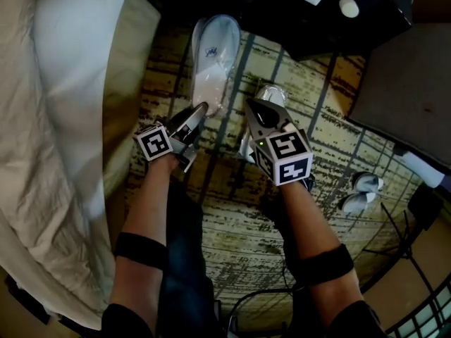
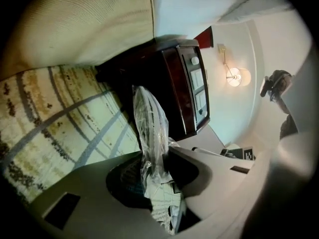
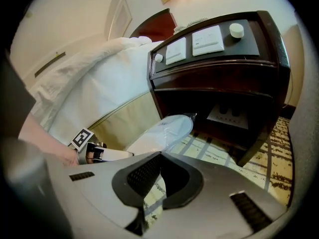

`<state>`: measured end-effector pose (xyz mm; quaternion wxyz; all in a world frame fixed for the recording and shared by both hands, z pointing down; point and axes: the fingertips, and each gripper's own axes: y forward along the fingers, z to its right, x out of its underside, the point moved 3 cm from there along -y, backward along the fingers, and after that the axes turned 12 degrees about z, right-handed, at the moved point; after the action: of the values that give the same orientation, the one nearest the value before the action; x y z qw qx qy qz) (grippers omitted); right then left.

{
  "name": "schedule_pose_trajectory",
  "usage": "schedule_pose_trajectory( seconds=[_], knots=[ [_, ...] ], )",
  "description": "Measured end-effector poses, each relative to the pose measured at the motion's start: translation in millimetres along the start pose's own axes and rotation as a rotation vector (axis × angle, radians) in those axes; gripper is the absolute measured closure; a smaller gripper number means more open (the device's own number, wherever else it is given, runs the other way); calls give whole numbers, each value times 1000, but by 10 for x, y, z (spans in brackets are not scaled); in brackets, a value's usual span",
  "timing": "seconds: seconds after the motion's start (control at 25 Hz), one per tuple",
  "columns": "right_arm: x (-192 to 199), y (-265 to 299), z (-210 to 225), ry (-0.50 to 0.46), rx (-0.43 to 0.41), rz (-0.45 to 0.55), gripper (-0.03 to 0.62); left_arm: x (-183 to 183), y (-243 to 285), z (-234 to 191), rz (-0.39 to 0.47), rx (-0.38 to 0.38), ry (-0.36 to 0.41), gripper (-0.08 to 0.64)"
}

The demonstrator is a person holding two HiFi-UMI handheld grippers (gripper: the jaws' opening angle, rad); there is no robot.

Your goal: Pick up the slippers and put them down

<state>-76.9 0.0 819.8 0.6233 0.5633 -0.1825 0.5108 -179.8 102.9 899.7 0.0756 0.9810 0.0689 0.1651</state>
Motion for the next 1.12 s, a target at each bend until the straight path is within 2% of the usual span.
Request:
schedule_pose_trajectory(
  seconds=[0.12,0.28,0.48,0.64,0.76,0.8,0.88,0.92,1.0,1.12],
  knots=[
    [109,-30,-80,3,-7,-13,592,109,-197,-123,-21,-44,23,466],
    [328,-18,-118,13,-1,-26,592,298,-346,-281,-33,-58,-22,466],
    [525,44,-180,28,-4,-44,592,488,-484,-523,-71,-85,-30,465],
    [605,66,-225,31,-8,-58,592,633,-582,-725,-85,-166,-94,465],
    [550,19,-281,29,-10,-60,592,655,-655,-807,-133,-285,-25,448],
    [519,-10,-311,28,-12,-61,592,672,-695,-829,-154,-340,-4,407],
    [428,-73,-363,28,-14,-62,592,707,-785,-856,-183,-446,8,169],
    [365,-107,-381,28,-13,-60,592,707,-831,-850,-191,-492,8,102],
    [212,-186,-413,27,-12,-55,592,676,-922,-781,-201,-564,18,64],
    [-51,-342,-457,28,-4,-46,592,606,-1037,-559,-216,-629,52,55]
  ],
)
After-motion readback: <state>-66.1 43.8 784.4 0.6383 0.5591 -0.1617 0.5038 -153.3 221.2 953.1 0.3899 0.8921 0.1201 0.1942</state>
